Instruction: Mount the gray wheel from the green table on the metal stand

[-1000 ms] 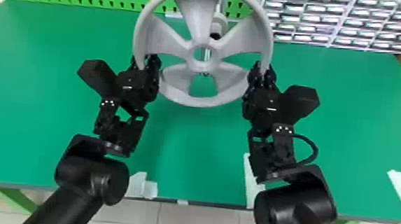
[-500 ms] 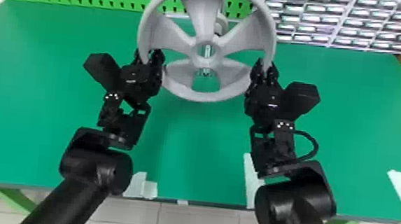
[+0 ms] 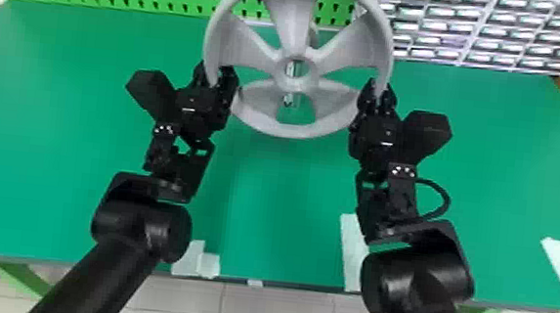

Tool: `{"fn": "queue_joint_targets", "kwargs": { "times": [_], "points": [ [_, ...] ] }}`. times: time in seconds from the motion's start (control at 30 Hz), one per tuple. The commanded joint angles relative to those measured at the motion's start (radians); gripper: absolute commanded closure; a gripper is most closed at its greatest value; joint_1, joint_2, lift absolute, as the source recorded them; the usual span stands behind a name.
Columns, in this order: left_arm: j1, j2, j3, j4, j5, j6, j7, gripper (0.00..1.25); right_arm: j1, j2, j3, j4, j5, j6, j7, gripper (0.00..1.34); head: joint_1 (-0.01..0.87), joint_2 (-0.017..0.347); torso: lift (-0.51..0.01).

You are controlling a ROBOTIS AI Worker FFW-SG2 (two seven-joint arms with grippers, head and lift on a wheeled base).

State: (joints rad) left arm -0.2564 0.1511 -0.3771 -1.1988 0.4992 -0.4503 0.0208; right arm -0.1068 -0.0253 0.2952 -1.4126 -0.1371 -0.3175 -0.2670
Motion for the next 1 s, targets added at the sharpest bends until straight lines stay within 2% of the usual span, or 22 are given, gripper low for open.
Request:
{"fn": "queue_joint_targets", "kwargs": {
  "times": [0.0,0.43,0.97],
  "points": [
    [-0.015,-0.004,0.006,0.025,-0.002,-0.007,-0.010,0.88,-0.010,0.001,-0.002,0.009,0.004,-0.002,0.000,1.10,0.868,0.052,-0.093],
    [-0.080,-0.013,0.014,0.133,-0.011,-0.054,-0.055,0.88,-0.045,0.008,-0.013,0.063,0.019,-0.031,0.000,1.10,0.868,0.052,-0.093],
    [-0.126,-0.016,0.012,0.225,-0.024,-0.094,-0.075,0.88,-0.070,0.018,-0.028,0.107,0.040,-0.049,0.000,1.10,0.868,0.052,-0.093]
  ]
}}
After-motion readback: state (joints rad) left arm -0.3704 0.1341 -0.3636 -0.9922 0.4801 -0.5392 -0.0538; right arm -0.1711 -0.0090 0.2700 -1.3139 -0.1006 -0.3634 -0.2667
